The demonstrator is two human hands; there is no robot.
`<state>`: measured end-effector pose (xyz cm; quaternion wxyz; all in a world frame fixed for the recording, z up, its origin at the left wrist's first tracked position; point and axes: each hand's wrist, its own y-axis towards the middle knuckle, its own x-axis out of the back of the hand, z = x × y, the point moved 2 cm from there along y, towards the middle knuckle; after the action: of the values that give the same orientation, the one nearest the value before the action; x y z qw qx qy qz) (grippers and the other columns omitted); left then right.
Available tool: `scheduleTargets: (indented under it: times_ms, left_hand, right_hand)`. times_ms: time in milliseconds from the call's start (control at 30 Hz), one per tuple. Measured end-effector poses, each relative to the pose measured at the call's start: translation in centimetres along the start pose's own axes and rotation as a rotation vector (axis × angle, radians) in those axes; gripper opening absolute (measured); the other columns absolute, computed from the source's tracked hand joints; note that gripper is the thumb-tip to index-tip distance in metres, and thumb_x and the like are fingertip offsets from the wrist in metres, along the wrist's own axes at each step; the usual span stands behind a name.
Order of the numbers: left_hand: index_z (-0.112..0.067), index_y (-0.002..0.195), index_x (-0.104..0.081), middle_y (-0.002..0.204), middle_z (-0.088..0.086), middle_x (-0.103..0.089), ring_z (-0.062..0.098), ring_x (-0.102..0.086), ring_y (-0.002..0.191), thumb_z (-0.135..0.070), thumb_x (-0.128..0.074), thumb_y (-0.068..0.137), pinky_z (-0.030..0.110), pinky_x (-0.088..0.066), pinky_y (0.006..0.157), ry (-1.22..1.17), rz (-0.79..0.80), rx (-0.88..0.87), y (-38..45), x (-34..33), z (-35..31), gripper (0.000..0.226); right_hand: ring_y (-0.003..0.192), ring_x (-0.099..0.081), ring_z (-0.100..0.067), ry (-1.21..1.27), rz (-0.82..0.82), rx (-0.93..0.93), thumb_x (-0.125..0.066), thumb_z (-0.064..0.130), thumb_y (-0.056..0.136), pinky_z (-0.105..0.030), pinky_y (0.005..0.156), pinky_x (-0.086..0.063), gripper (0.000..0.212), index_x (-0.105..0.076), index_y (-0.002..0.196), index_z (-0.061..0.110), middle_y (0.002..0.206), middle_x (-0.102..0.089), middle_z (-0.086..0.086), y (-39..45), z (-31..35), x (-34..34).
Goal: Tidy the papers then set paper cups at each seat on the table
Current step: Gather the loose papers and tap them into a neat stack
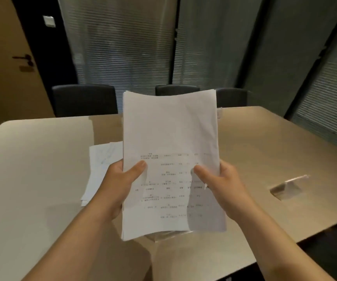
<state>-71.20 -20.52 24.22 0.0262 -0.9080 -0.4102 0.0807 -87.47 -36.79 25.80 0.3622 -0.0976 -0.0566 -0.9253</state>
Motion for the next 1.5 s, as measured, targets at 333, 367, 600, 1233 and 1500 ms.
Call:
scheduleTargets:
  times_ms: [333, 367, 600, 1233, 1500]
  left_hand:
    - [-0.023, 0.108, -0.07, 0.099, -0.003, -0.079, 0.019, -0.076, 0.087, -0.028, -0.06, 0.095, 0.037, -0.059, 0.071, 0.045, -0.299, 0.024, 7.9, 1.5, -1.2, 0.017]
    - [-0.024, 0.11, -0.07, 0.101, -0.003, -0.078, 0.019, -0.076, 0.089, -0.028, -0.06, 0.095, 0.037, -0.059, 0.074, 0.06, -0.285, 0.042, 8.5, 1.8, -1.0, 0.018]
    - [-0.027, 0.107, -0.07, 0.099, -0.003, -0.078, 0.02, -0.075, 0.09, -0.023, -0.056, 0.098, 0.04, -0.058, 0.081, 0.132, -0.462, 0.158, 13.9, 6.0, 3.5, 0.017]
    - [-0.017, 0.121, -0.059, 0.106, 0.007, -0.07, 0.026, -0.066, 0.094, -0.015, -0.048, 0.1, 0.037, -0.049, 0.075, 0.165, -0.543, 0.587, 24.9, 16.0, 17.8, 0.023]
    - [-0.013, 0.117, -0.064, 0.103, 0.007, -0.072, 0.025, -0.067, 0.092, -0.014, -0.049, 0.099, 0.033, -0.049, 0.068, 0.184, -0.598, 0.666, 25.9, 18.9, 21.3, 0.023]
  right_hand:
    - [0.077, -0.075, -0.01, 0.084, 0.346, 0.019, -0.067, 0.019, 0.091, -0.021, 0.058, -0.055, 0.009, -0.071, 0.098, 0.023, 0.089, -0.078, 0.008, 15.6, -1.1, -3.9]
    - [0.079, -0.075, -0.012, 0.098, 0.375, 0.001, -0.067, 0.02, 0.091, -0.024, 0.06, -0.056, 0.01, -0.071, 0.1, 0.022, 0.091, -0.078, 0.007, 16.6, -1.4, -4.4]
    - [0.086, -0.073, -0.006, 0.039, 0.545, -0.095, -0.063, 0.025, 0.094, -0.021, 0.069, -0.057, 0.013, -0.068, 0.104, 0.03, 0.099, -0.076, 0.011, 22.1, -5.3, -10.1]
    - [0.106, -0.059, -0.015, -0.774, 0.554, -0.194, -0.051, 0.023, 0.097, -0.026, 0.091, -0.051, 0.028, -0.059, 0.124, 0.022, 0.125, -0.059, 0.001, 31.4, -22.3, -17.5]
    - [0.15, 0.019, -0.028, -1.145, 0.772, -0.022, -0.058, 0.062, 0.084, -0.043, 0.122, 0.002, 0.102, 0.01, 0.154, 0.032, 0.161, 0.026, 0.002, 34.5, -25.9, -21.5]
